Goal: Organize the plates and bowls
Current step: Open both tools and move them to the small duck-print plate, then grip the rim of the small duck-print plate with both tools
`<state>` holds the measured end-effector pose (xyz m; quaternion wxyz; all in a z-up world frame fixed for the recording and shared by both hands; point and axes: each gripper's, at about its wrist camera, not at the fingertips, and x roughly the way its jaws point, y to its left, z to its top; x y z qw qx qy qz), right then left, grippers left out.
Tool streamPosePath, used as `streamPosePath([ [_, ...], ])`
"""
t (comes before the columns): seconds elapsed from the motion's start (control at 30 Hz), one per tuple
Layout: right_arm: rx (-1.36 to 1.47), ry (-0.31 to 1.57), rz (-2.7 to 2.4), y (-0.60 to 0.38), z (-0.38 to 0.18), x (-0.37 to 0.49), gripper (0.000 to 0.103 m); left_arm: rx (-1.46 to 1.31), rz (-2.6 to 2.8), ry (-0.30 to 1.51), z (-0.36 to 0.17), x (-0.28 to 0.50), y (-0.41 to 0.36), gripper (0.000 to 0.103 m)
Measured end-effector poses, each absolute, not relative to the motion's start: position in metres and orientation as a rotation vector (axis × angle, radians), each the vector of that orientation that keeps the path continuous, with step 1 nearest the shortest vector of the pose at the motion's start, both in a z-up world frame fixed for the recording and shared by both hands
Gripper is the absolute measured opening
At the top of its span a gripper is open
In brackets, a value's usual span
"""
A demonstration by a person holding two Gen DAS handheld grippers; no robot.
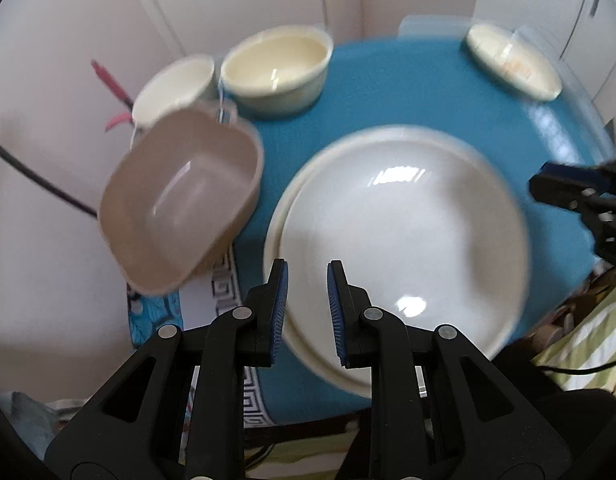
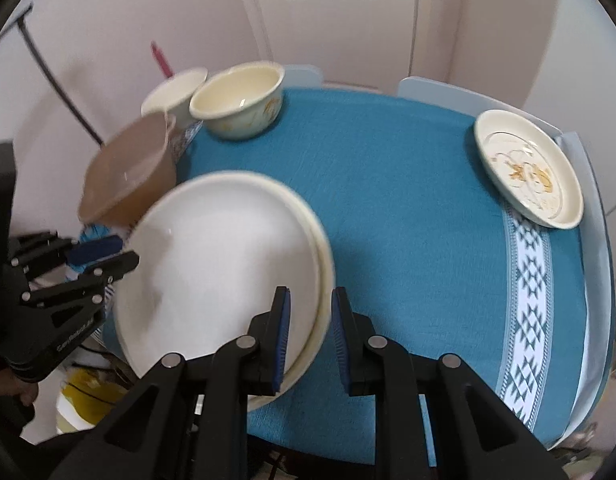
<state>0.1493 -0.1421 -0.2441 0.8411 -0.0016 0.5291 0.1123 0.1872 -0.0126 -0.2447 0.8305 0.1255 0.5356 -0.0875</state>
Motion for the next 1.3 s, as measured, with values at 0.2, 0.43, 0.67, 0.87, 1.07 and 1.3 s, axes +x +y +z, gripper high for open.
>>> streamPosePath([
  [0.2, 0.158, 1.027, 0.167, -0.198, -0.207, 0.140, 0.044, 0.191, -0.353, 0.957, -0.182, 0.201, -0.050, 0.102],
  [0.43, 0.250, 0.971, 0.001, -0.273, -0.177, 0.137, 0.097, 0.202, -0.581, 0.875, -0.154, 0.263, -0.139, 0.103],
  [0.67, 0.373, 0.949, -0.124, -0.352, -0.191, 0.173, 0.097, 0.100, -0.724, 1.026, -0.195, 0.353, -0.217, 0.098],
  [0.87, 0.576, 0.991, -0.152, -0.396, -0.256, 0.212, 0.076, 0.175, -0.682, 1.161, -0.268, 0.410, -0.268, 0.055],
  [1.07, 0.607, 0.979, -0.160, -0.413, -0.283, 0.233, 0.051, 0.211, -0.689, 1.193, -0.297, 0.424, -0.294, 0.042],
  [1.3, 0.622, 0.979, -0.188, -0.413, -0.295, 0.244, 0.029, 0.242, -0.681, 1.219, -0.311, 0.430, -0.303, 0.024],
])
